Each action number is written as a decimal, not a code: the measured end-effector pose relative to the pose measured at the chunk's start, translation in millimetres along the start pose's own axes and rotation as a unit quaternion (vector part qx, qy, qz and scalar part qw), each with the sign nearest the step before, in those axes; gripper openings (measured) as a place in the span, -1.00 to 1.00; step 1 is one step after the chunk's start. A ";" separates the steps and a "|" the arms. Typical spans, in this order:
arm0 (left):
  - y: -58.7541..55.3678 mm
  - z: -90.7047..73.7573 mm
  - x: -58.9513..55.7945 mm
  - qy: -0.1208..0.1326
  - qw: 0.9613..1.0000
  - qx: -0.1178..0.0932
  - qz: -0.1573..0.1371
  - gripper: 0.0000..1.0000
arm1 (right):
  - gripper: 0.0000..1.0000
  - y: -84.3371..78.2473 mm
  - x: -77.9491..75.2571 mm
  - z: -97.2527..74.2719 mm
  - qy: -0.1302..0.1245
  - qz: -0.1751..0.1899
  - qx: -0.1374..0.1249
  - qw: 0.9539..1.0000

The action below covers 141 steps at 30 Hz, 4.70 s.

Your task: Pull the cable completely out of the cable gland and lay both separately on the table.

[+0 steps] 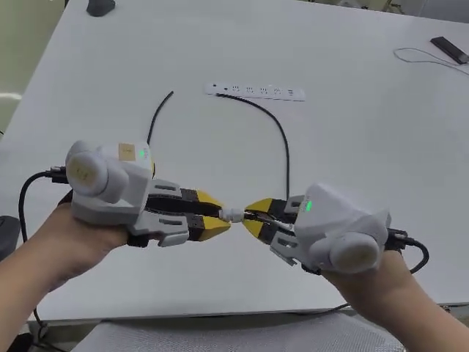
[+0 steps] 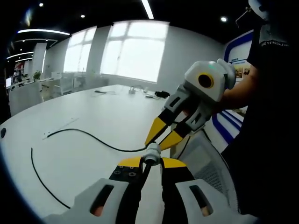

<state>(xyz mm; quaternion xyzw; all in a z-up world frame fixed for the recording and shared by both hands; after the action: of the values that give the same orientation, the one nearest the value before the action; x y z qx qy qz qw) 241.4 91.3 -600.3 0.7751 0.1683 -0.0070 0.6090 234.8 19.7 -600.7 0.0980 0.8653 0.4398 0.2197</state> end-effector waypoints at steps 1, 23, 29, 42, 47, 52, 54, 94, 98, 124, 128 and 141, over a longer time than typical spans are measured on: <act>0.0 0.5 0.2 0.001 1.000 -0.001 -0.004 -0.71 | -0.97 -0.5 -0.6 -0.2 -0.002 -0.001 -0.001 1.000; 5.8 7.5 4.2 0.011 1.000 0.001 0.009 -0.71 | -1.00 -5.8 -9.8 -2.7 -0.007 0.035 -0.007 0.999; 7.3 6.6 5.3 0.013 1.000 -0.002 0.006 -0.71 | -1.00 -13.1 -14.8 -6.1 -0.016 0.054 -0.003 0.998; 10.7 6.7 7.4 0.022 1.000 -0.012 -0.005 -0.71 | -1.00 -47.1 -31.2 -15.0 -0.061 0.109 0.031 0.992; 9.7 8.0 4.6 0.020 1.000 -0.014 -0.011 -0.71 | -1.00 -68.0 -35.1 -18.4 -0.080 0.155 0.046 0.984; 7.5 11.3 -0.3 0.017 1.000 -0.018 -0.019 -0.71 | -1.00 -88.0 -36.5 -21.0 -0.101 0.234 0.058 0.965; 7.4 11.7 -0.2 0.018 0.999 -0.020 -0.020 -0.71 | -1.00 -96.5 -37.3 -22.0 -0.110 0.264 0.063 0.956; 8.6 8.8 -0.9 0.035 0.999 -0.011 -0.017 -0.71 | -0.78 -0.2 -12.1 -15.3 -0.071 -0.019 0.076 0.994; 7.5 10.1 -1.2 0.037 0.999 -0.008 -0.017 -0.71 | -0.85 3.4 -11.2 -12.7 -0.064 -0.024 0.073 0.995; 7.6 14.6 -2.9 0.040 0.999 -0.002 -0.010 -0.71 | -1.00 -5.7 -9.8 -15.2 -0.063 0.025 0.064 0.996; 6.6 15.0 -2.7 0.042 0.999 0.000 -0.009 -0.71 | -1.00 -8.0 -10.1 -15.6 -0.065 0.032 0.066 0.995; 7.4 13.5 -2.6 0.053 0.998 -0.004 -0.013 -0.71 | -1.00 -28.8 -21.1 -21.3 -0.089 0.080 0.074 0.990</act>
<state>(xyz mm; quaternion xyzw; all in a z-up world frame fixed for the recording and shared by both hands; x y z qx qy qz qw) 243.5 76.3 -596.3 0.7698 0.2107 0.0271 0.6019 244.1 -20.3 -606.6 0.2217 0.8617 0.3805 0.2521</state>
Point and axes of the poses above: the centre of the closed fingertips' face, and the gripper's own axes: z roughly forward along the fingers, x roughly to its left, y roughly out of its top, the point moved 4 cm from there along -z, roughly backward along the fingers, and after that the axes turned 5 degrees about -x, right-handed, at the moved point
